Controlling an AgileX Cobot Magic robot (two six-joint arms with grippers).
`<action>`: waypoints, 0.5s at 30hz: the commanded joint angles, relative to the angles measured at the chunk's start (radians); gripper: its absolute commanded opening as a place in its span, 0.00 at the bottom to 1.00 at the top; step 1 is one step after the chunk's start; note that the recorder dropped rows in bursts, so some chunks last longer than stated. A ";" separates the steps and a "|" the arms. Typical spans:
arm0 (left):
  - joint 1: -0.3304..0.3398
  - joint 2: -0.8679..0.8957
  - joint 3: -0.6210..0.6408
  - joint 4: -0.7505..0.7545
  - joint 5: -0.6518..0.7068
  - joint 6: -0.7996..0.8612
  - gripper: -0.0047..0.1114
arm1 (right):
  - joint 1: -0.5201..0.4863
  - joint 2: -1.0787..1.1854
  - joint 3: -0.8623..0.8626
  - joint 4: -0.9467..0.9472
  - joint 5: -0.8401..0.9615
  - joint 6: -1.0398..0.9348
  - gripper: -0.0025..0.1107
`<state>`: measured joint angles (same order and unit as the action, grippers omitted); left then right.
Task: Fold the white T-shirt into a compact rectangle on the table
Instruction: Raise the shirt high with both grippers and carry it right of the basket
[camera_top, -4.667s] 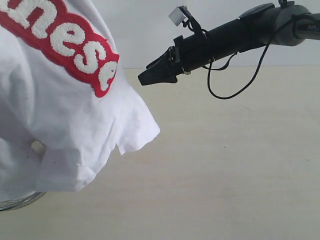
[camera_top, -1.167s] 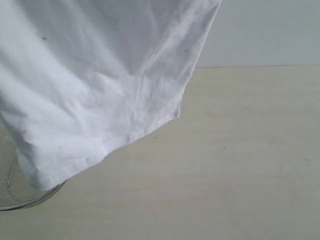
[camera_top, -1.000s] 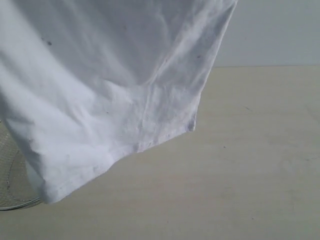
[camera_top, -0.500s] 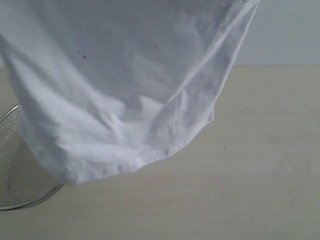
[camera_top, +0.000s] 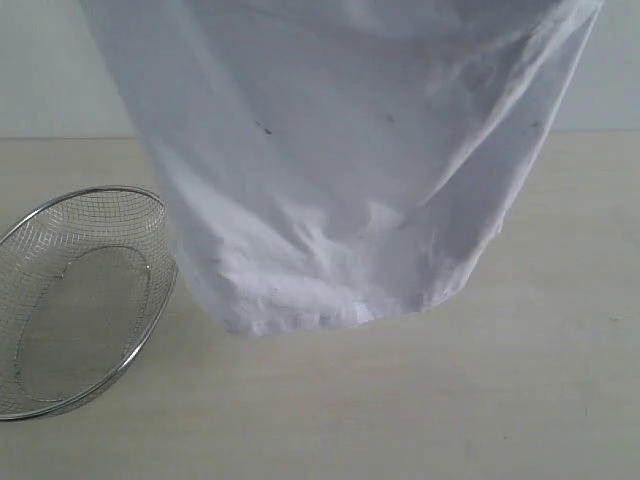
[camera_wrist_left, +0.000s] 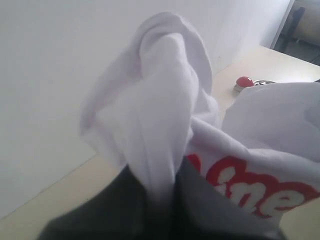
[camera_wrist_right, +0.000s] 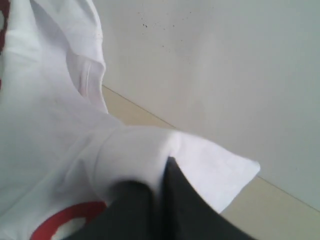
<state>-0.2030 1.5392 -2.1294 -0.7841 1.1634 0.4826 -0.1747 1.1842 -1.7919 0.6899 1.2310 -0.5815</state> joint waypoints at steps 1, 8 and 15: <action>-0.008 -0.039 -0.006 0.014 0.012 -0.046 0.08 | -0.004 -0.049 0.000 -0.026 -0.010 0.031 0.02; -0.008 -0.064 -0.006 0.041 0.056 -0.109 0.08 | 0.001 -0.095 0.006 -0.123 -0.010 0.104 0.02; -0.008 -0.050 0.091 0.095 0.058 -0.123 0.08 | 0.129 -0.105 0.157 -0.168 -0.010 0.105 0.02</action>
<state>-0.2069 1.4834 -2.0833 -0.7048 1.2252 0.3729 -0.0836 1.0801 -1.6965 0.5552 1.2318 -0.4847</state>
